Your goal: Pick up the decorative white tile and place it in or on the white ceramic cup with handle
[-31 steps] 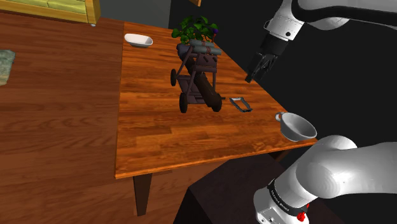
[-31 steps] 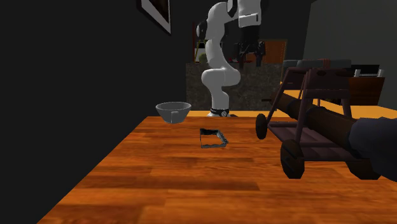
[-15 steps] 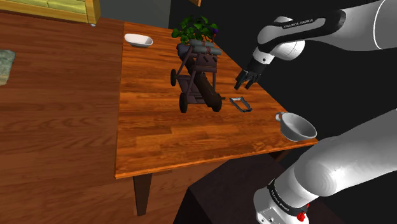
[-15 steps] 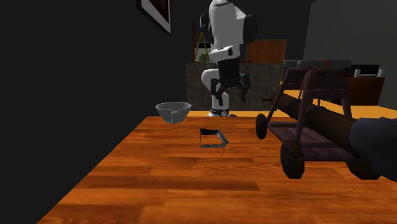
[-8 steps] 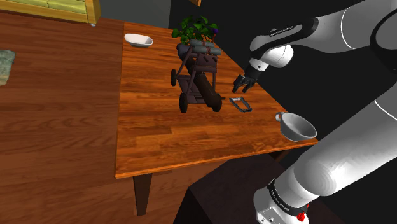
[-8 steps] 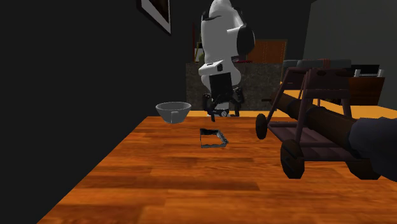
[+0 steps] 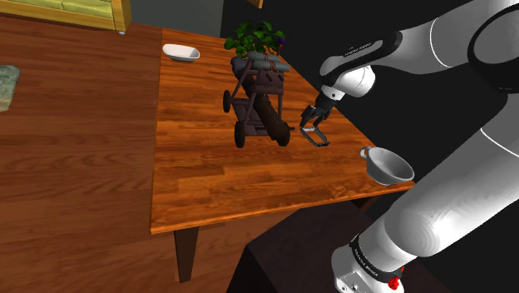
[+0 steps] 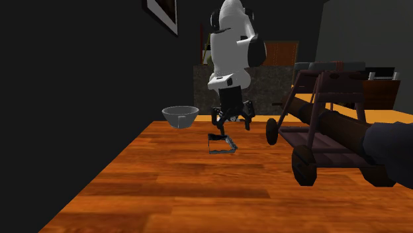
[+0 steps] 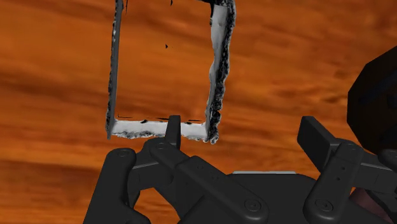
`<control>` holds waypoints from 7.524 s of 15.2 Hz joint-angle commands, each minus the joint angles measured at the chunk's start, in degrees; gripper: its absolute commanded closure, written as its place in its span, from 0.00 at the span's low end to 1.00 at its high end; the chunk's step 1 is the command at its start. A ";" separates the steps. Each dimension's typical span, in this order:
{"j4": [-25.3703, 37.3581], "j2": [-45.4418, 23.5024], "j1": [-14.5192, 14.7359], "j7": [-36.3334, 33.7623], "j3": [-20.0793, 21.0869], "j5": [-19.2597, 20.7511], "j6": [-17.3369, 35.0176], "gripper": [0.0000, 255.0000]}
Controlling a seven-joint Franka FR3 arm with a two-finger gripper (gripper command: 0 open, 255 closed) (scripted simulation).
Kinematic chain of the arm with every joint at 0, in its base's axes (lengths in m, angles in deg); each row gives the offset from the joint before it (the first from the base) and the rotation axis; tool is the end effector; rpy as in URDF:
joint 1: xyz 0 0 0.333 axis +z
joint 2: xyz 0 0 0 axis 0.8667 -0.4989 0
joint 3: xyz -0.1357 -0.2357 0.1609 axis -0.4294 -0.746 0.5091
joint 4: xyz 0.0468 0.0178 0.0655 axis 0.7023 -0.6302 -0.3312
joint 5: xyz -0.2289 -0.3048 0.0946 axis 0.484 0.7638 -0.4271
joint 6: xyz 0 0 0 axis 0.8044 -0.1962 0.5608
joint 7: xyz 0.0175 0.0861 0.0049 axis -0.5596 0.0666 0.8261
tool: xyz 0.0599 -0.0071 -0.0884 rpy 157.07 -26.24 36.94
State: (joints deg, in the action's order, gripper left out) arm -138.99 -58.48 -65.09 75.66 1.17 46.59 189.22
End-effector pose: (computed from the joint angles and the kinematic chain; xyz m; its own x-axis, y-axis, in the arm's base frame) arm 0.4568 -0.2234 0.3482 0.9889 -0.1089 0.1007 -0.0938 -0.9852 -0.1437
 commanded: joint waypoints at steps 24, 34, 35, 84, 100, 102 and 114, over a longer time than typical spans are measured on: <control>2.85 -1.72 -4.71 -7.86 -4.68 6.70 -3.40 0.00; 0.99 -5.95 -4.67 -5.57 -4.24 3.41 2.09 0.00; 0.99 -5.95 -4.67 -5.57 -4.24 3.41 2.09 0.00; 4.14 15.23 -8.20 -9.14 -6.49 16.44 -19.95 1.00; -4.21 32.35 -21.18 5.44 -16.13 29.35 -26.87 1.00; -4.78 32.78 -21.96 6.66 -17.19 30.21 -26.55 1.00; -11.49 29.36 -21.58 7.46 -20.94 31.29 -16.42 1.00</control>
State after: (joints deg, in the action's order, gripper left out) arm -150.12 -28.61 -86.82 83.00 -19.38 77.89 171.89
